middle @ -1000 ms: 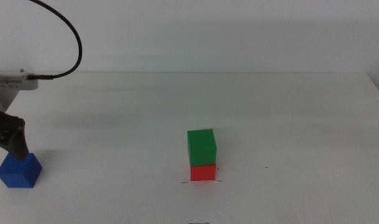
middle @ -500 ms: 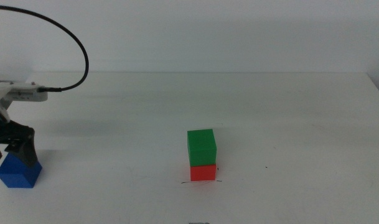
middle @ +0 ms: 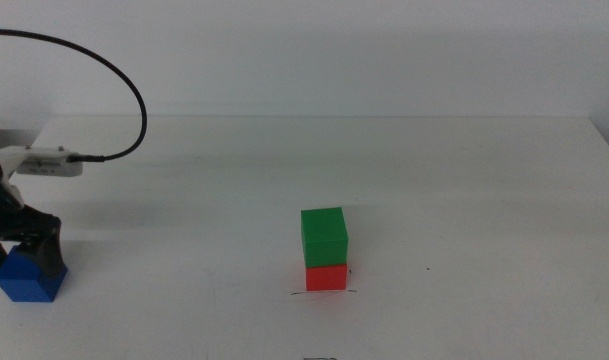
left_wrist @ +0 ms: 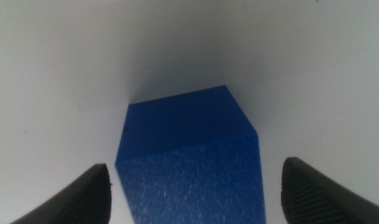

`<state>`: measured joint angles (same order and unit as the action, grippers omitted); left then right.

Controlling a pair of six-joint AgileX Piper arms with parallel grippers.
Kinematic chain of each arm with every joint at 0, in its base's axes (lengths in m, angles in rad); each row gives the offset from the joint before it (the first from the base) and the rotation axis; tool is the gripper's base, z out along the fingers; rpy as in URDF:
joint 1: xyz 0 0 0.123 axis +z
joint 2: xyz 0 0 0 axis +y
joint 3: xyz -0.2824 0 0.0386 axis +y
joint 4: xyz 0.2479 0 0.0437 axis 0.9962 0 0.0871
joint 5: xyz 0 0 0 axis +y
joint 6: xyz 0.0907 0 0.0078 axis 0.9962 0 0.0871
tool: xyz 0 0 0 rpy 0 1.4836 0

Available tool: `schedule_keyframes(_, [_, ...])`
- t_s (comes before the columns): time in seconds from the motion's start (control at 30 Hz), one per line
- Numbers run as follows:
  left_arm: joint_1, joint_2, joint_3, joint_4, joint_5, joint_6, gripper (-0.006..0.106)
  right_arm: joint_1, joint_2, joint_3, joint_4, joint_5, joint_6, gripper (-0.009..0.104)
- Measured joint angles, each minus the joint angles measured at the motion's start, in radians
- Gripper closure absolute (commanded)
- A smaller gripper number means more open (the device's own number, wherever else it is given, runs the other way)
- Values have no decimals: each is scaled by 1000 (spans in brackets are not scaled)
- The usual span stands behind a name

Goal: Stack red cubes first, then green, then blue cubes in a specific spot.

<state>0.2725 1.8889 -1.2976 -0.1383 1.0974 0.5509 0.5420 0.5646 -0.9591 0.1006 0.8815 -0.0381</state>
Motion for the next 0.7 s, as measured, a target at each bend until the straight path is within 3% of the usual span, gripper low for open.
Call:
schedule_keyframes(0.23, [0,51,0,0,-6,0,9,0,0,0,0,0,0,11])
schedule_keyframes(0.33, [0,56,0,-1,-18,0,16,0,0,0,0,0,0,11])
schedule_keyframes(0.47, [0,56,0,-1,-19,0,38,0,0,0,0,0,0,11])
schedule_keyframes(0.57, [0,56,0,0,-18,0,62,0,0,0,0,0,0,11])
schedule_keyframes(0.6, [0,56,-1,-2,-17,0,76,0,0,0,0,0,0,11])
schedule_keyframes(0.7, [-1,50,-1,-17,-1,-19,95,0,0,0,0,0,0,11])
